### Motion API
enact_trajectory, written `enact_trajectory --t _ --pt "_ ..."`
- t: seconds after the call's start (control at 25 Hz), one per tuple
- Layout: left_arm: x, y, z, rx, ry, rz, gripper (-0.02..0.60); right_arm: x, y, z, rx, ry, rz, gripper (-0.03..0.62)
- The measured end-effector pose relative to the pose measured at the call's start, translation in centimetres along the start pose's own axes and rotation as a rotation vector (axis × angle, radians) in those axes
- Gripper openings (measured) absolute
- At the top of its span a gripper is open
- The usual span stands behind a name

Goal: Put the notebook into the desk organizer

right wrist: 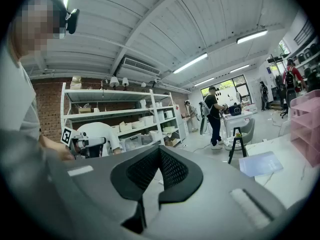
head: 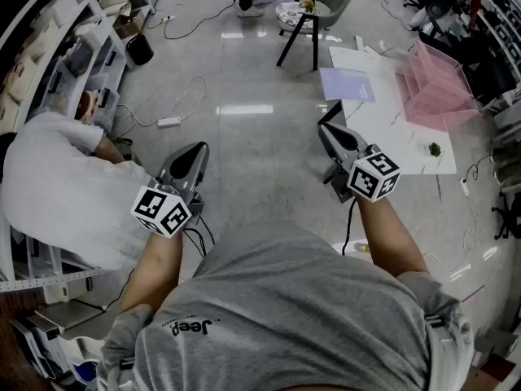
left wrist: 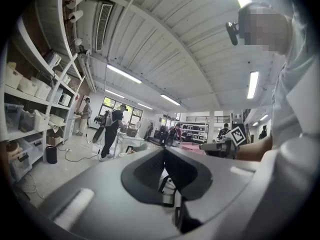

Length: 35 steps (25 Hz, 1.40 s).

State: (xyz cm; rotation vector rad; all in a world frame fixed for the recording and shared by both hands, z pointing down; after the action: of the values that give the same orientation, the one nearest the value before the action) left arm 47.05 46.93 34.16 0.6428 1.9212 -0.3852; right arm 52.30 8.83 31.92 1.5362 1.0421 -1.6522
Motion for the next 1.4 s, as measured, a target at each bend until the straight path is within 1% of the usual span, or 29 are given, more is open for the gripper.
enact_trajectory --t 0.12,0.4,0.6,0.72,0.84,1.0,1.04,1.12,1.16,1.24,1.32,1.4 --pt "0.5 -0.3 0.3 -0.001 0.0 0.002 0.058 0.3 -0.2 0.2 0.0 0.002 0.001 0.002" --pt "0.3 -1.2 0.3 -0.003 -0.001 0.001 0.058 0.4 -0.2 1.2 -0.002 0.008 0.004 0.002" --pt "0.2 -2.0 0.7 -0.006 -0.003 -0.001 0.058 0.4 0.0 1.7 -0.003 0.034 -0.003 0.002" --pt "0.1 -2.6 1.0 -0.009 -0.004 -0.002 0.058 0.5 0.2 2.1 0.001 0.023 0.005 0.003" --pt "0.2 -2.9 1.4 -0.009 -0.006 -0.002 0.058 0.7 0.6 2.6 -0.012 0.026 0.012 0.003" --pt "0.1 -3.6 2.5 -0.005 -0.017 -0.001 0.058 0.8 1.4 3.4 0.021 0.025 0.035 0.014" --pt "0.1 -3.8 2.8 -0.003 -0.02 0.0 0.058 0.9 1.6 3.6 0.036 0.026 0.043 0.07" --pt "0.2 -4.1 3.5 0.004 -0.027 0.0 0.058 1.2 1.8 4.0 0.061 0.035 0.054 0.222" --pt "0.2 -4.2 3.9 0.008 -0.031 0.001 0.058 1.3 2.0 4.2 0.067 0.042 0.058 0.276" --pt "0.1 -4.6 4.6 0.014 -0.038 0.007 0.058 1.6 2.4 4.8 0.074 0.051 0.066 0.325" --pt "-0.2 -5.2 5.5 0.021 -0.043 0.013 0.058 1.7 3.0 5.7 0.086 0.053 0.071 0.348" --pt "-0.6 -5.8 6.6 0.029 -0.046 0.017 0.058 1.7 3.7 6.5 0.103 0.056 0.073 0.357"
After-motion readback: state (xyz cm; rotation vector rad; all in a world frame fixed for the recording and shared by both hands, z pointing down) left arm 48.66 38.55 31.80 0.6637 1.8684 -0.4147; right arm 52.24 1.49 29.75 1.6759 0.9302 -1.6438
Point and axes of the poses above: the fingertips, and each gripper's own axes: y backward along the fingers, z to its right, x out of its top, the point moved 9 cm from there along y, backward along the fingers, and after that the axes turned 13 degrees about y, right-handed, at the moved point
